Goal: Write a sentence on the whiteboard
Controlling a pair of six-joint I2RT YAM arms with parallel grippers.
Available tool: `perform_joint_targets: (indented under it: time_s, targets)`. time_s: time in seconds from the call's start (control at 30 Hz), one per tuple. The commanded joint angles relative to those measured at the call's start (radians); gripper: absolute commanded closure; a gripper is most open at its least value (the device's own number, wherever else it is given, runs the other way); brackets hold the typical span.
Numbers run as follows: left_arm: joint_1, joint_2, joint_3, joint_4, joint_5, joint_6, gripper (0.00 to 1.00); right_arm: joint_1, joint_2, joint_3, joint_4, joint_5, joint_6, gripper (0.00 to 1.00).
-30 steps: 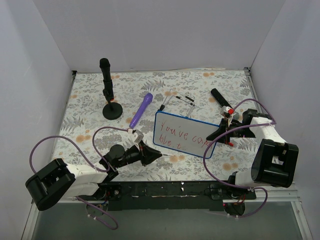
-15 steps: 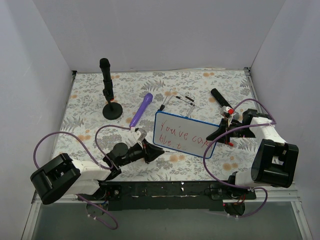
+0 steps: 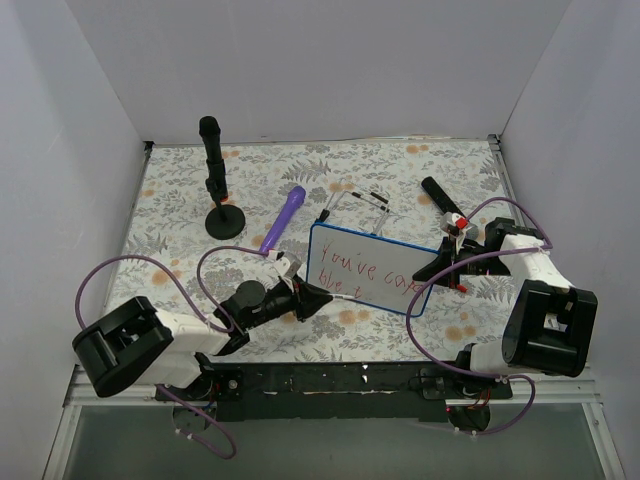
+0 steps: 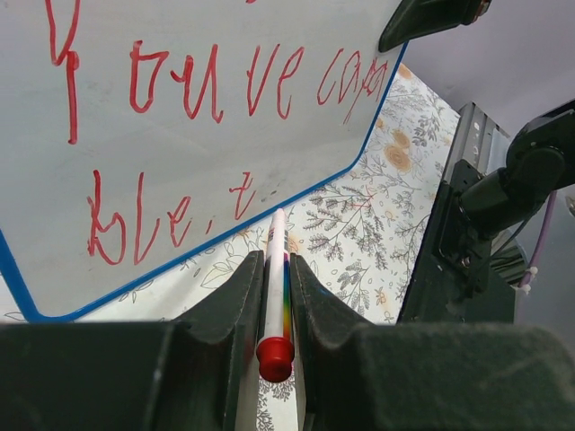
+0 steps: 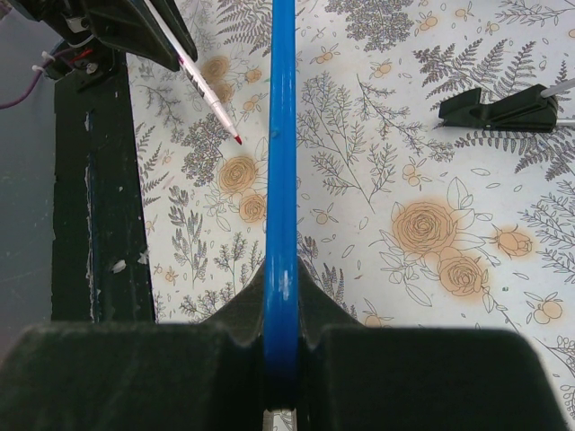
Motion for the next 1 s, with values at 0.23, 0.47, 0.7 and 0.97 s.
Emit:
perform_joint_targets:
  time_s: [0.23, 0.47, 0.7, 0.97]
  targets:
    - [-0.005, -0.178, -0.038, -0.126, -0.068, 0.061, 1.0, 0.006, -0.019, -0.001, -0.002, 0.084, -0.013, 0.99]
    - [-0.005, -0.269, -0.074, -0.158, -0.09, 0.039, 1.0, 0.006, -0.017, -0.003, 0.002, 0.085, -0.01, 0.99]
    - [-0.005, -0.327, -0.071, -0.225, -0.111, 0.022, 1.0, 0.006, -0.022, -0.004, 0.002, 0.087, -0.01, 0.99]
    - [-0.005, -0.365, -0.078, -0.242, -0.12, 0.021, 1.0, 0.006, -0.024, -0.004, 0.002, 0.087, -0.01, 0.99]
